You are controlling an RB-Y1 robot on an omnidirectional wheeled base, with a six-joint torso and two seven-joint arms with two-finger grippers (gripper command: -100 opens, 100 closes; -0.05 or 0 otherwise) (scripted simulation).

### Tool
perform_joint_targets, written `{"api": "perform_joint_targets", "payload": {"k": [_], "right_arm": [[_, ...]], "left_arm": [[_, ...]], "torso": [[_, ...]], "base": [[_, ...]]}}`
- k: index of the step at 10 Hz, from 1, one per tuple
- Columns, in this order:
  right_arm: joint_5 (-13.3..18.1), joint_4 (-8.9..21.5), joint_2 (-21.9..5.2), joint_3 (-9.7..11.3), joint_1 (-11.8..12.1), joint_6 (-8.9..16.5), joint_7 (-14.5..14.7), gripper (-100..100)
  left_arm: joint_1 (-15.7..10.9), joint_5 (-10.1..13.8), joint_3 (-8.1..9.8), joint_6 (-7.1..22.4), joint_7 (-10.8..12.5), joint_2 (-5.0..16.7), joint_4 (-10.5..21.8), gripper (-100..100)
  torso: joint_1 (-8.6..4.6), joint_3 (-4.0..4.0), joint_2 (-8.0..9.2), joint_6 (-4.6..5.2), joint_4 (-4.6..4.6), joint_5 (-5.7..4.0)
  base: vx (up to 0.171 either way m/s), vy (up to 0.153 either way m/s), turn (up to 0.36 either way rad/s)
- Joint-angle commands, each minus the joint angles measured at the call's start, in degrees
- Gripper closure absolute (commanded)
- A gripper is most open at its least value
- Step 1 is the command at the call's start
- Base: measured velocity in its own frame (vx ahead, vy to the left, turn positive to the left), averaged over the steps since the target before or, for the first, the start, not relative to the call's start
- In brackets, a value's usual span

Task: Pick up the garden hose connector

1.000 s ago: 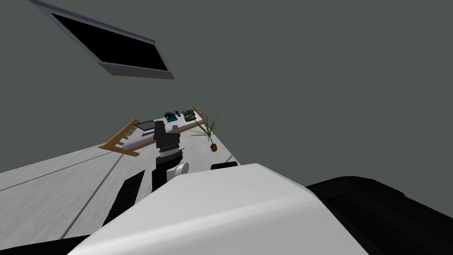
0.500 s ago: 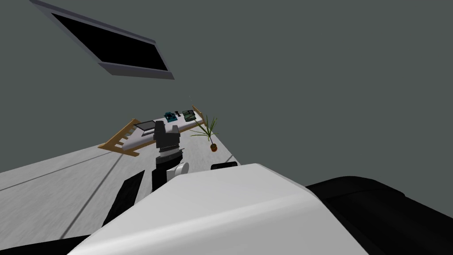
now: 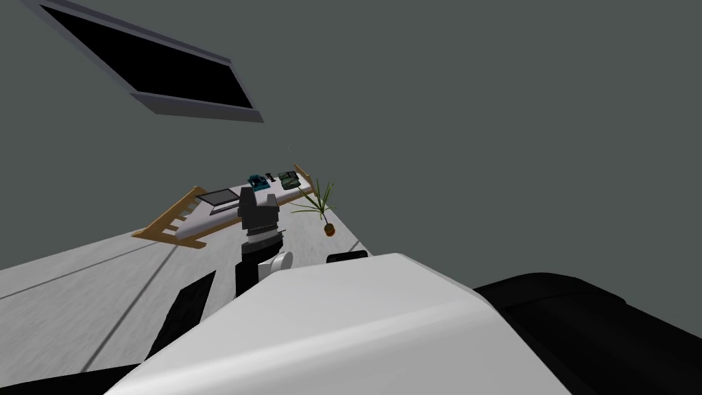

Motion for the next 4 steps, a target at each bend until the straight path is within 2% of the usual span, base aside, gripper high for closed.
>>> {"api": "perform_joint_targets", "payload": {"k": [1, 2, 3, 4], "right_arm": [[0.4, -1.4, -0.7, 0.9, 0.4, 0.6, -2.0, 100], [0.6, -2.6, -2.2, 0.4, 1.1, -0.3, -1.8, 100], [0.6, -2.1, -1.6, 0.8, 0.7, 0.2, -2.0, 100], [0.6, -2.3, -1.8, 0.8, 0.8, 0.2, -2.2, 0]], "left_arm": [[0.0, 0.0, 0.0, 0.0, 0.0, 0.0, 0.0, 0], [0.0, 0.0, 0.0, 0.0, 0.0, 0.0, 0.0, 0], [0.0, 0.0, 0.0, 0.0, 0.0, 0.0, 0.0, 0], [0.0, 0.0, 0.0, 0.0, 0.0, 0.0, 0.0, 0]], "torso": [[0.0, 0.0, 0.0, 0.0, 0.0, 0.0], [0.02, 0.02, 0.03, -0.02, 0.02, 0.0], [0.14, 0.01, 0.01, 0.03, -0.01, 0.04], [0.12, 0.02, 0.04, 0.01, 0.01, 0.02]], "base": [[0.011, 0.004, 0.012], [0.026, 0.038, -0.094], [0.015, 0.024, -0.03], [0.0, 0.0, 0.0]]}}
